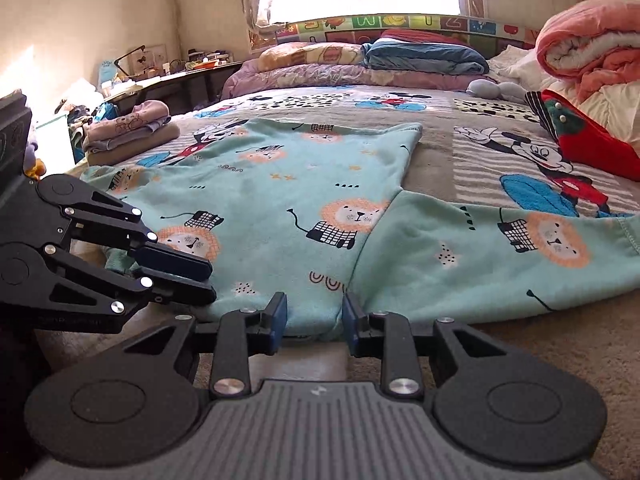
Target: Fold clothes
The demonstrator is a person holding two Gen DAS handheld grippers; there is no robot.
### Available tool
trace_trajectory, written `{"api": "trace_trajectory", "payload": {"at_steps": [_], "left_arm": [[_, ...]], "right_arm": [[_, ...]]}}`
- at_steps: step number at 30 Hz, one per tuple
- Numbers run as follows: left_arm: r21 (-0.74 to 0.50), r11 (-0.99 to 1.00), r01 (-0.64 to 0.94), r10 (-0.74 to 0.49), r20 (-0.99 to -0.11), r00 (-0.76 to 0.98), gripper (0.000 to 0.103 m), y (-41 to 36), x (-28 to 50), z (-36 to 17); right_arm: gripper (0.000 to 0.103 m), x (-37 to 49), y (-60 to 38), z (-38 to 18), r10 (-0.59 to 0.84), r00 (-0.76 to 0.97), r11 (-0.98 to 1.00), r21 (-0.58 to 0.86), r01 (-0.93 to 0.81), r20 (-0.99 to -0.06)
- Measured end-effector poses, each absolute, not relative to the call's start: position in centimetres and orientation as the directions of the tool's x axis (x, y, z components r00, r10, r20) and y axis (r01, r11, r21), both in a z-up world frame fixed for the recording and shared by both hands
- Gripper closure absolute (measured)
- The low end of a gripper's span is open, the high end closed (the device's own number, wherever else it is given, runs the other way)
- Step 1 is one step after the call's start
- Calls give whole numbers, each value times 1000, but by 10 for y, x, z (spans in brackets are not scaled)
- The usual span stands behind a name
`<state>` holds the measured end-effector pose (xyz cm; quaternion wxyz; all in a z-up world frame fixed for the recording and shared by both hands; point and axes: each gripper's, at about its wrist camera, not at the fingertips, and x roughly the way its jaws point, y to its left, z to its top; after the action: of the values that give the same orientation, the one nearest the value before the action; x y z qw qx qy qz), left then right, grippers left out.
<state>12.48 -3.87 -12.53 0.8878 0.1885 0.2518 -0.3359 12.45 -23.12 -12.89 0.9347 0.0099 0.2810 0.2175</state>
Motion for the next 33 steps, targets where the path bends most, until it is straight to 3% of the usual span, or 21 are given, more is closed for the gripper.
{"api": "trace_trajectory", "payload": {"at_steps": [3,8,15,33], "left_arm": [[131,705,697,-537,-543,645,88,-41,127,-121],[178,653,736,-516,-607,604,85,-57,128,-138],[46,660,750,-566,-626,537,85,-44,144,-137],[-67,652,755,-619,-622,480,84,-35,157,-138]], "right_arm": [[73,143,-234,-120,435,738,899,200,-390,-516],[73,176,-239,-104,476,721,879,303,-368,-505],[73,309,-260,-135,666,521,695,698,-174,-534],[78,468,-313,-186,692,588,491,870,40,-418]]}}
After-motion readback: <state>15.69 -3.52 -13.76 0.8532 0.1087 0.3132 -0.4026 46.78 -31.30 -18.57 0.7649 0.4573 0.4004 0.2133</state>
